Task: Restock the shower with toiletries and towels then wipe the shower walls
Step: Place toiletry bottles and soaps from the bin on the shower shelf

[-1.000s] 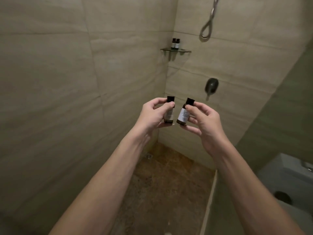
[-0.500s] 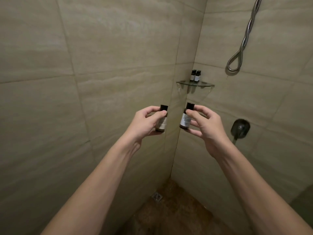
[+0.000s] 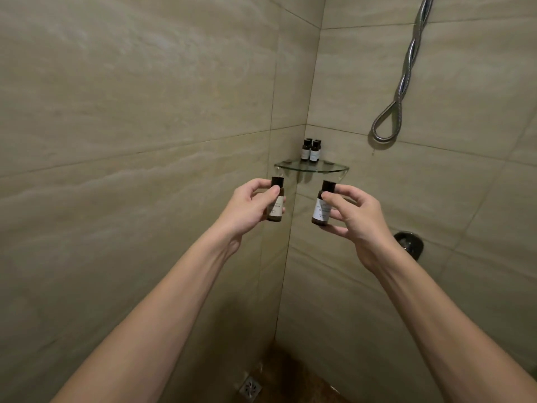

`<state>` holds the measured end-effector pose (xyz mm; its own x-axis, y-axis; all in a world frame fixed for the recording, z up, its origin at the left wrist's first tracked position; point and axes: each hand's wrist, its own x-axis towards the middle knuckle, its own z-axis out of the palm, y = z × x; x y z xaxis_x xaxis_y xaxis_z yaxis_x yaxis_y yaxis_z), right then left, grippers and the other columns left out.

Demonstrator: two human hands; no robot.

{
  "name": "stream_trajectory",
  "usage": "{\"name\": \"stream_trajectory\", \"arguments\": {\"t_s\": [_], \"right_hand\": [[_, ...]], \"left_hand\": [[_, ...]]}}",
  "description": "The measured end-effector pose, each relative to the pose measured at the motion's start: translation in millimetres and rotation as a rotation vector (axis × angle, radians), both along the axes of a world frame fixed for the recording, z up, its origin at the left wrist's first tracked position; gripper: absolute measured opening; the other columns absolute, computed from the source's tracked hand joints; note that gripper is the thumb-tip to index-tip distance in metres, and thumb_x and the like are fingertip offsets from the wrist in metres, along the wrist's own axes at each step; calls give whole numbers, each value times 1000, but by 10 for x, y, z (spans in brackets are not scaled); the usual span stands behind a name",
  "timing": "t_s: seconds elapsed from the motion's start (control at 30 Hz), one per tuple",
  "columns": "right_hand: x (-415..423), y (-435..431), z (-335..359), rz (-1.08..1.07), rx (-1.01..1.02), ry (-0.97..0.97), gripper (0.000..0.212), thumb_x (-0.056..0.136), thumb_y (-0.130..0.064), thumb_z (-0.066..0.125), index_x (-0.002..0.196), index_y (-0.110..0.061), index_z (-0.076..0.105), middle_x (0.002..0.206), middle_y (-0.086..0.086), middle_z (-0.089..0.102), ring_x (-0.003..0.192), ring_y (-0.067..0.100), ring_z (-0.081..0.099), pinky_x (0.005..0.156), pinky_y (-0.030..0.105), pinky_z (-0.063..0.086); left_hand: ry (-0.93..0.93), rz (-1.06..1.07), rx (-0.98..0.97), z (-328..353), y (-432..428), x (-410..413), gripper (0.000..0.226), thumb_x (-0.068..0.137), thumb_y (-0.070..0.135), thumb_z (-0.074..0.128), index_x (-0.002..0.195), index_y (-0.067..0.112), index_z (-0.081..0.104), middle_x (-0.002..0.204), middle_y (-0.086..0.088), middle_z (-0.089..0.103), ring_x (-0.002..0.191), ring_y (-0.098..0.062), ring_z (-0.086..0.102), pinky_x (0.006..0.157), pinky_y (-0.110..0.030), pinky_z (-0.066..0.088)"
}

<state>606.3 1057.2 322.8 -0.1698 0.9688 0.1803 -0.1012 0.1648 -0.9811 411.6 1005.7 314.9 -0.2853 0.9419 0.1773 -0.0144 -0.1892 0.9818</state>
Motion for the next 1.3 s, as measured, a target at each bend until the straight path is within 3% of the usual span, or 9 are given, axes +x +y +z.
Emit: {"name": "stream_trajectory", "arguments": {"t_s": [0.13,0.3,0.37,0.47,0.57,0.7,0.87,1.03,1.3], "right_hand": [[-289,519,-10,-63,18,-8,21,89,-17,75,109,-15,70,103,4,74,97,21,73,82,47,62],[-583,1127,8,-140,108,-51,14,90,-19,74,101,-25,68,102,1,75,90,9,71,77,33,63],[-640,1349,3,-161,123,-77,16,90,-22,75,104,-27,68,103,1,75,96,12,72,84,37,61],[-690,1678,2,-203,120,-77,24,89,-24,76,112,-21,70,104,4,75,100,17,73,90,42,60],[-732,2007,23,-221,124,-73,23,89,-21,75,112,-18,70,98,2,77,96,16,74,90,42,60],[-779,2475,5,-209,145,-104,22,90,-20,74,111,-17,69,96,4,77,90,14,74,83,38,60],[-838,3077,-48,-190,181,-158,20,89,-22,75,109,-19,69,96,7,77,92,22,75,82,44,62],[-918,3579,-136,-213,214,-213,20,87,-21,77,105,-21,68,92,3,76,83,12,75,82,44,62],[-1017,3942,-271,-280,309,-379,21,86,-29,77,104,-31,66,89,-9,73,77,-6,67,73,27,60]], "left_hand": [[-9,-62,29,-9,637,-288,27,98,21,64,122,9,61,108,-17,75,94,-23,72,86,-39,59],[134,-51,107,49,1462,-534,24,96,21,68,116,9,67,92,-6,70,83,-14,64,87,-47,58],[168,-58,135,65,1762,-563,23,96,20,68,115,9,68,90,-1,68,80,-8,64,83,-41,60],[245,-66,182,42,2191,-577,11,97,19,65,108,18,66,87,9,65,71,11,60,75,-20,53],[292,-64,202,-6,2584,-594,12,100,15,60,110,20,61,93,9,63,79,11,60,75,-9,49],[261,-30,196,-91,3088,-607,20,101,20,57,121,16,61,111,-6,69,102,-17,67,89,-30,57],[268,50,160,-143,3618,-584,14,103,18,54,116,25,55,108,2,65,95,-4,63,77,-16,51],[343,78,127,-188,4037,-555,17,102,18,54,119,23,57,114,-2,67,107,-14,65,97,-38,55],[420,111,117,-322,4381,-574,18,101,18,56,115,28,57,112,3,69,106,-11,66,95,-44,57]]}}
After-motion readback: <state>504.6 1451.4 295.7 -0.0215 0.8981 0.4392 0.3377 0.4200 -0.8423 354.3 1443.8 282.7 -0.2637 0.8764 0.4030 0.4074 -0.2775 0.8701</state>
